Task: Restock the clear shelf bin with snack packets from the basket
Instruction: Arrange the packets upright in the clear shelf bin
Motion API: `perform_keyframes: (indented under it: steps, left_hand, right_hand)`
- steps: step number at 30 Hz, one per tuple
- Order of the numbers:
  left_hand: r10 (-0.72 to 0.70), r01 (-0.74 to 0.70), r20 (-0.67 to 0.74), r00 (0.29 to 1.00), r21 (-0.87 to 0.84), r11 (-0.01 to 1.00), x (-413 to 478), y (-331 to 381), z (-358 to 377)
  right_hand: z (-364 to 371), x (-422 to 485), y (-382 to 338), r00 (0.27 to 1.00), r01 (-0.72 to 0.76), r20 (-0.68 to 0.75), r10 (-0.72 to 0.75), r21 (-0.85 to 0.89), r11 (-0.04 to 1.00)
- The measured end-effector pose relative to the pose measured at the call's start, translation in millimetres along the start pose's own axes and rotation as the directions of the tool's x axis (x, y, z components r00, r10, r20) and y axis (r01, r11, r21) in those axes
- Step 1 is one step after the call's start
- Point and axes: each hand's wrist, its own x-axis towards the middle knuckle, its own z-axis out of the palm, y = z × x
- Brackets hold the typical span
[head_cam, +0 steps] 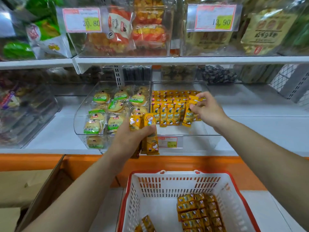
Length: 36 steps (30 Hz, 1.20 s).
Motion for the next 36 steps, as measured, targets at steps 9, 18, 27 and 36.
perform_keyframes:
  steps: [9,18,27,36]
  left_hand:
    - [-0.029,0.029,-0.008,1.000,-0.045,0.999,23.3,-17.4,-2.1]
    - [-0.037,0.039,0.031,0.999,-0.076,0.996,31.1,-23.4,13.8]
    - [-0.120,0.123,0.029,0.992,-0.105,0.987,17.9,-12.3,23.6]
    - [-0.061,0.073,0.081,0.995,-0.149,0.986,-7.4,-7.4,55.0]
  right_hand:
    - [34.9,76.2,40.9,0.999,-0.013,-0.033,0.004,-0.270,0.963]
    - [42.6,81.2,49.3,0.995,-0.043,-0.101,0.002,-0.410,0.911]
    - [7.9,-22.4,-1.3,0.991,0.086,0.113,-0.068,-0.161,0.983]
    - [11.4,-124.5,-31.3,0.924,-0.105,0.383,0.012,0.223,0.969]
